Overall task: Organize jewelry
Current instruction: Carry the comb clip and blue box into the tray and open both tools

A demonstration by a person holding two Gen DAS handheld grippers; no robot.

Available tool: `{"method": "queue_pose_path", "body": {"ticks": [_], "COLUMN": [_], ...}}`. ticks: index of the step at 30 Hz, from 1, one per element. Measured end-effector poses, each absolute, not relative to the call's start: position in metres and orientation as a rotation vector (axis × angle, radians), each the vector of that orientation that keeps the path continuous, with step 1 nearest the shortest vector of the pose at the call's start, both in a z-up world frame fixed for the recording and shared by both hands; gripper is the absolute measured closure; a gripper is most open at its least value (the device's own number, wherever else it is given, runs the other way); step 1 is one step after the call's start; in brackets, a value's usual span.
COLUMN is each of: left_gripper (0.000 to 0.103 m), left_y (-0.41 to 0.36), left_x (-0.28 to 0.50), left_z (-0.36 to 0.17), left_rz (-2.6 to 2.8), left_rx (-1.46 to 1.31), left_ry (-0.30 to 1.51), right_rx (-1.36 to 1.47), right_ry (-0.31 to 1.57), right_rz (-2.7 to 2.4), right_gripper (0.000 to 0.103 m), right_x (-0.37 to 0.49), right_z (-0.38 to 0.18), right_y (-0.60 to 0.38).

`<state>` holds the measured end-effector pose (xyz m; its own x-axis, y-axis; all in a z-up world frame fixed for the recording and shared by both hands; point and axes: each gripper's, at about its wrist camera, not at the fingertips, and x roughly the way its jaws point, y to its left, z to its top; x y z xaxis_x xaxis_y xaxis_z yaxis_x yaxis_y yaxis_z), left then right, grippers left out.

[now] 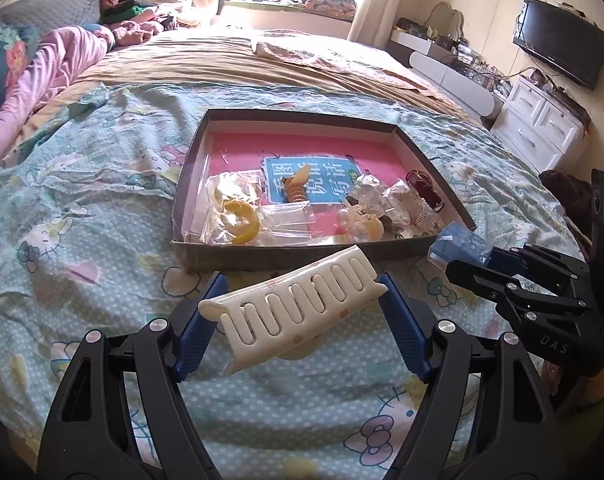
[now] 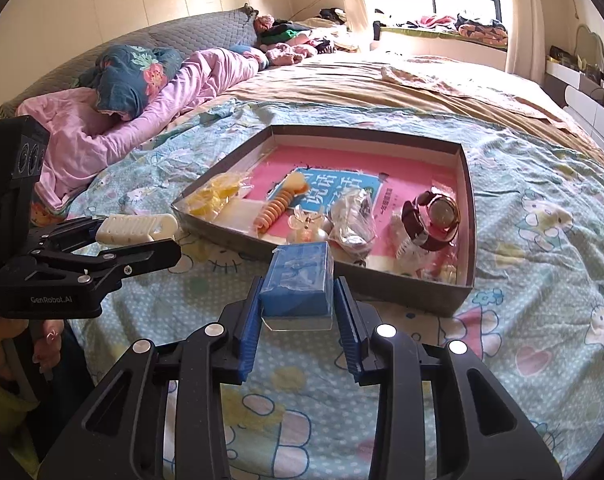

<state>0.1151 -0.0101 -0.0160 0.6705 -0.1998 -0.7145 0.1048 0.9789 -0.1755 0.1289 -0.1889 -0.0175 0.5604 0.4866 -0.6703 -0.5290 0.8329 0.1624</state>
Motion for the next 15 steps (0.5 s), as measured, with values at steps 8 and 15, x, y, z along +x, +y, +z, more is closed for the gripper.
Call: {"method": "queue_pose_path", "body": {"ticks": [8,15], "left_gripper": [0.034,0.034], "left_y": [-0.004,-0.005], "left_x": [0.125,0.143], "left_z": [-0.009,-0.007], "left_rz": [-0.161,-0.159], "left_rx": [-0.138,-0.141], "left_ry": [0.801,0.803], "right_rx": [-0.062,-0.065], "right_ry": [0.74,0.715], "right_rz": [0.611,0.605], "right_gripper": [0.07,0.07], "right_x": [0.138,0.15], "right_z": [-0.009,-0.004], "right_y": [-0.184,-0.18]}}
